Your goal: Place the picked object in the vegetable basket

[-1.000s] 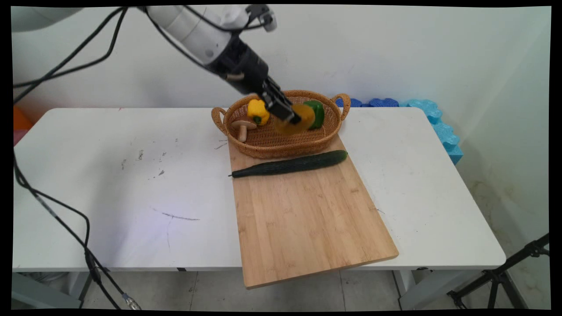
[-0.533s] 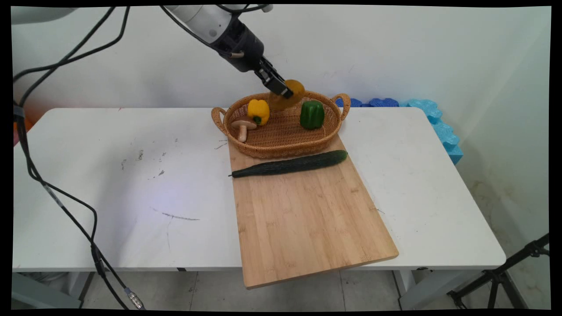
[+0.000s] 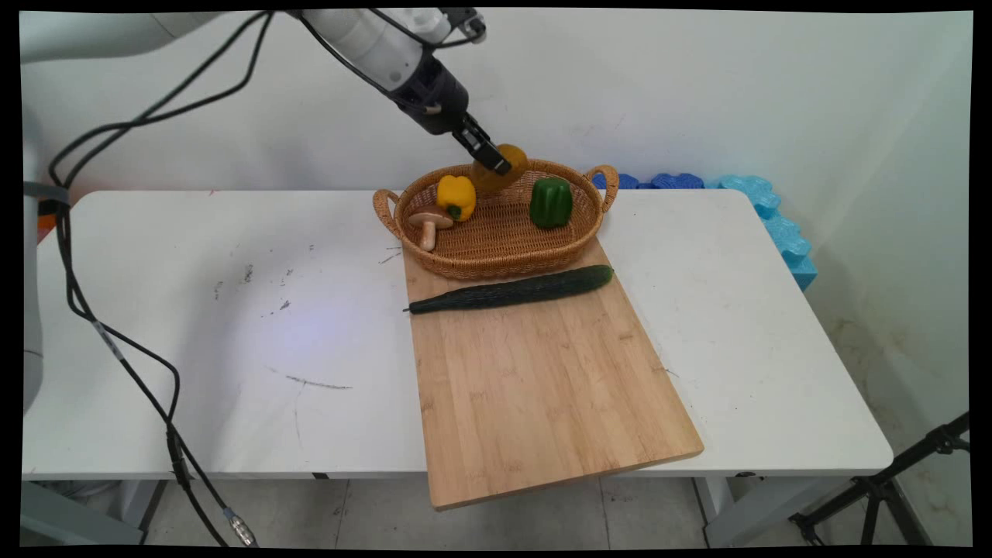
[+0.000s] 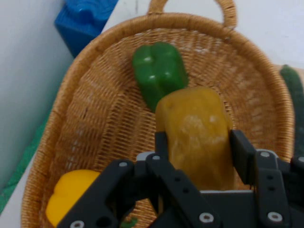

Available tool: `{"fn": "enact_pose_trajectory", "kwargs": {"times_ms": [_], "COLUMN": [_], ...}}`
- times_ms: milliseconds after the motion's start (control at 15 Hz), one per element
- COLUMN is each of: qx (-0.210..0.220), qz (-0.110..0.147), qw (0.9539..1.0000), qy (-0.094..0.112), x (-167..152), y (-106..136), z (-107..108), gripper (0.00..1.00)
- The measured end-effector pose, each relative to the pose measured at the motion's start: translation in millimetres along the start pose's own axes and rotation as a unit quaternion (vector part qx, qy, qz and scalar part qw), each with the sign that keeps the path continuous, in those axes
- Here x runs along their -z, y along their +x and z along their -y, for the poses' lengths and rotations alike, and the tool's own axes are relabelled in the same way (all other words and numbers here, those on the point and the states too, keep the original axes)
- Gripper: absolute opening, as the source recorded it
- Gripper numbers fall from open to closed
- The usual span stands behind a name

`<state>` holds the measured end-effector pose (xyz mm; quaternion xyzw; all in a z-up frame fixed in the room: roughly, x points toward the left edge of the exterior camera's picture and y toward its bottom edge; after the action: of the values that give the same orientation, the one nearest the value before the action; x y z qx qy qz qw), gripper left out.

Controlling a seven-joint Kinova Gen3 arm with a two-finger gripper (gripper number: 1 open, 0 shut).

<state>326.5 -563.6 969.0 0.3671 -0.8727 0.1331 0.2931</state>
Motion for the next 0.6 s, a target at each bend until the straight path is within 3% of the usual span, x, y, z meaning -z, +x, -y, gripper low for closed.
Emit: {"fn": "enact_pose_trajectory", "kwargs": {"times_ms": [267,600], "qx": [0.023,0.046], "qz": [0.009,0.013], "qw": [0.9996,0.9987], "qy": [0.014,0.016], "x": [-35.9,-75.4], "y": [-6.8,-13.7], "z": [16.1,24.9], "gripper": [0.00,0.00]}}
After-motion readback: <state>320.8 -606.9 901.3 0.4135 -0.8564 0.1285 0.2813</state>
